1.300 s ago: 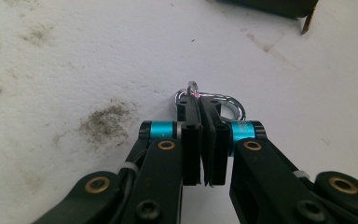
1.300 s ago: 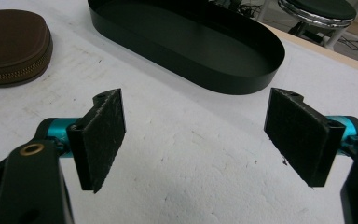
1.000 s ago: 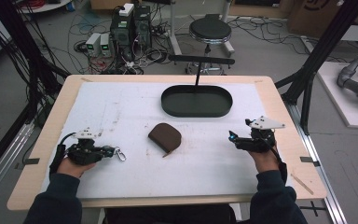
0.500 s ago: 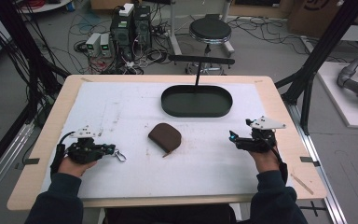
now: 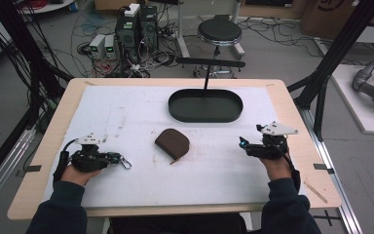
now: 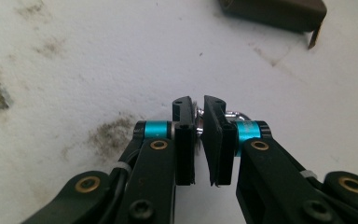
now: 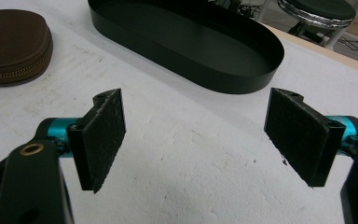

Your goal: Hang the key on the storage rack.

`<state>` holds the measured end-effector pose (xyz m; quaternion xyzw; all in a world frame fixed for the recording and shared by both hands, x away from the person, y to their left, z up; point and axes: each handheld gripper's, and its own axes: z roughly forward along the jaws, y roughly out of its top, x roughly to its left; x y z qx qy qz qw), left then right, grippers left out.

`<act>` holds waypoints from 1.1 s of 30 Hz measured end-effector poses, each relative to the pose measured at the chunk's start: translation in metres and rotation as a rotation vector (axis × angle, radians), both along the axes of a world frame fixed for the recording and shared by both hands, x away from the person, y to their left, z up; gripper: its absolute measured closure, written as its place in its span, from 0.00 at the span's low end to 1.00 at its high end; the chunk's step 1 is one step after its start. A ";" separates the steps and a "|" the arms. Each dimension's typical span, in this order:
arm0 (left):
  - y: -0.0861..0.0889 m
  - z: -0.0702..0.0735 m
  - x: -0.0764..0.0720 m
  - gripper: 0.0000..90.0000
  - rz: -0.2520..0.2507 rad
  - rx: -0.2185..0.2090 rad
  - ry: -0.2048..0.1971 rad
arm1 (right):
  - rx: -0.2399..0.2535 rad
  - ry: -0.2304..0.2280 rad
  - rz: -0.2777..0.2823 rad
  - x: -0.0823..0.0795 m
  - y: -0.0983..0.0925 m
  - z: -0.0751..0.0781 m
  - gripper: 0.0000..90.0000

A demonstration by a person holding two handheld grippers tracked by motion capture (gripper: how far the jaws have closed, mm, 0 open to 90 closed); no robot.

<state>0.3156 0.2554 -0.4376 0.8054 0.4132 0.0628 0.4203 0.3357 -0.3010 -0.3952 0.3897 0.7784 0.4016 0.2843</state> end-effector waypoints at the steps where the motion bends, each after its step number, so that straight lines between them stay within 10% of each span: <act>1: 0.001 0.000 0.000 0.91 -0.004 -0.001 0.003 | 0.003 0.001 0.000 0.000 0.000 0.000 0.23; 13: 0.006 -0.001 -0.002 0.98 -0.041 0.041 0.035 | 0.005 0.001 -0.001 0.000 0.000 0.000 0.23; 33: -0.001 0.030 -0.006 0.98 0.005 -0.126 -0.210 | 0.003 0.003 0.001 0.000 0.000 -0.001 0.23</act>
